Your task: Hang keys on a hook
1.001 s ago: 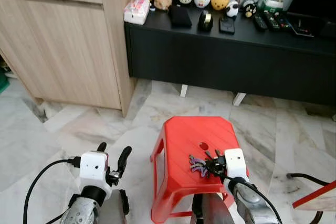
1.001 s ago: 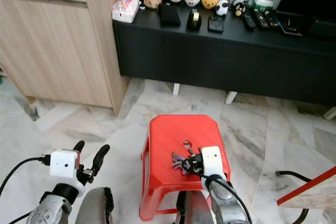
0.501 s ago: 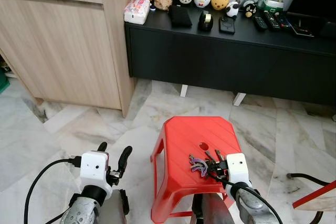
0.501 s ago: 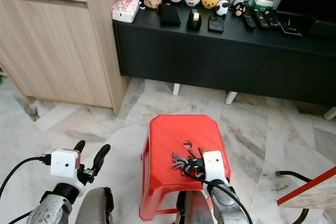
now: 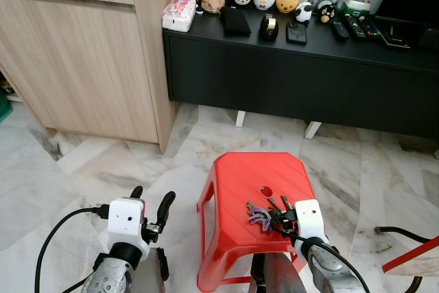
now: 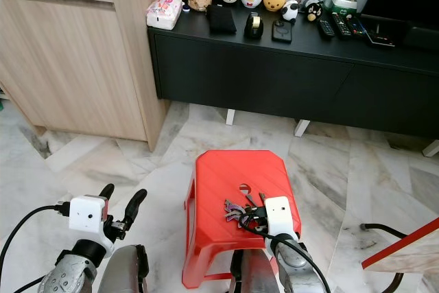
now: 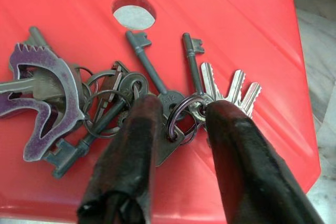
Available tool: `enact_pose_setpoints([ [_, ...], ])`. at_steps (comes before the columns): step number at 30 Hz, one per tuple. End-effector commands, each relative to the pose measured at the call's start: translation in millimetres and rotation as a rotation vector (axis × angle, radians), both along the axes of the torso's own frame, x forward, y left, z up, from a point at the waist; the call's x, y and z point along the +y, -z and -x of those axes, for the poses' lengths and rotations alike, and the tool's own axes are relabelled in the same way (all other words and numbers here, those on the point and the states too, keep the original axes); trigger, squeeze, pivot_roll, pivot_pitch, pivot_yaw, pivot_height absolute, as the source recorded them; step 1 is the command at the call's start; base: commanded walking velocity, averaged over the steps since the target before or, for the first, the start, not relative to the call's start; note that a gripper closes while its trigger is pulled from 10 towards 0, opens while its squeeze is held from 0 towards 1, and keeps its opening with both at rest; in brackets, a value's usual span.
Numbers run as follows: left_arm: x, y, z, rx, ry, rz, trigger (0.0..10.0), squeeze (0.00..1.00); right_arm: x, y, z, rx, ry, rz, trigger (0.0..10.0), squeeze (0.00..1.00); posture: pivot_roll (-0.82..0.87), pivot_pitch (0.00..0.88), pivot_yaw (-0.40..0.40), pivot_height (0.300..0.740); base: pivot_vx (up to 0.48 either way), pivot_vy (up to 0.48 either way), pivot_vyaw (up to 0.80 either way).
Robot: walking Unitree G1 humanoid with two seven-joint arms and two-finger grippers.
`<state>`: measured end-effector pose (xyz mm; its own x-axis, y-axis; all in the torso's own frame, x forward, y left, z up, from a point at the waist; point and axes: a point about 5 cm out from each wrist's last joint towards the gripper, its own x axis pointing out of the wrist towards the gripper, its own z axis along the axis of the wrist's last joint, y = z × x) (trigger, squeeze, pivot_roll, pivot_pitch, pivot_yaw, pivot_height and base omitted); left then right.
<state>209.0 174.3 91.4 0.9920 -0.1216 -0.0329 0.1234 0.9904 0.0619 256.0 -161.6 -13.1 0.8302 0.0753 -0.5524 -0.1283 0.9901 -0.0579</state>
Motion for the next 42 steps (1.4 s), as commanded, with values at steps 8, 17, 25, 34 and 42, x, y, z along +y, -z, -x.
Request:
enact_pose_setpoints([
  [8, -1.5, 3.5, 1.1, 0.016, 0.009, -0.002, 10.0, 0.00, -2.7, 5.4, 3.0, 0.031, 0.000, 0.013, 0.0, 0.00, 0.14, 0.106, -0.128, 0.590, 0.000, 0.000, 0.00],
  [17, -1.1, 3.9, 1.1, 0.020, 0.012, -0.007, 10.0, 0.00, -2.7, 6.1, 2.9, 0.033, -0.001, 0.015, 0.0, 0.00, 0.14, 0.108, -0.128, 0.590, 0.000, 0.000, 0.00],
  [25, -0.9, 4.5, 0.2, 0.020, 0.012, -0.009, 10.0, 0.00, -0.6, 3.9, 0.2, 0.015, -0.001, 0.001, 0.0, 0.00, 0.14, 0.104, -0.128, 0.590, 0.000, 0.000, 0.00],
  [34, -0.9, 4.5, 0.2, 0.020, 0.012, -0.009, 10.0, 0.00, -0.6, 3.9, 0.2, 0.015, -0.001, 0.001, 0.0, 0.00, 0.14, 0.104, -0.128, 0.590, 0.000, 0.000, 0.00],
  [42, -0.9, 4.5, 0.2, 0.020, 0.012, -0.009, 10.0, 0.00, -0.6, 3.9, 0.2, 0.015, -0.001, 0.001, 0.0, 0.00, 0.14, 0.104, -0.128, 0.590, 0.000, 0.000, 0.00],
])
